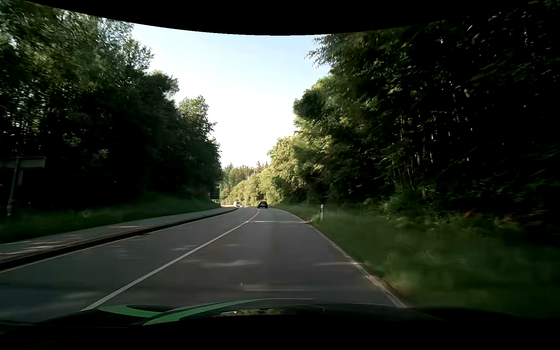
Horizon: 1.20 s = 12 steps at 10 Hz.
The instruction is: Follow the waypoints while adhering to traffic rules and regulations
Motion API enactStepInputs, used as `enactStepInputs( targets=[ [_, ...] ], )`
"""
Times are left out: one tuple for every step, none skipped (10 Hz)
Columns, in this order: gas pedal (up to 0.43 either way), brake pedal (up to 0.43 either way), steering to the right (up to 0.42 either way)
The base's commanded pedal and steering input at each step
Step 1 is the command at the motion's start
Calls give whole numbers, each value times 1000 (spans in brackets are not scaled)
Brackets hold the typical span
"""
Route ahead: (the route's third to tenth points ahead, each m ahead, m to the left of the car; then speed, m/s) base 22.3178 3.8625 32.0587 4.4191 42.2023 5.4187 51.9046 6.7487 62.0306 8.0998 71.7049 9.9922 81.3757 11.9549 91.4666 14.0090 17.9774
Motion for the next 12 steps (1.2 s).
enactStepInputs(
  targets=[
    [169, 0, -6],
    [169, 0, -7],
    [169, 0, -7],
    [169, 0, -7],
    [169, 0, -8],
    [169, 0, -8],
    [169, 0, -8],
    [169, 0, -10],
    [169, 0, -10],
    [169, 0, -10],
    [169, 0, -10],
    [169, 0, -10]
  ],
)
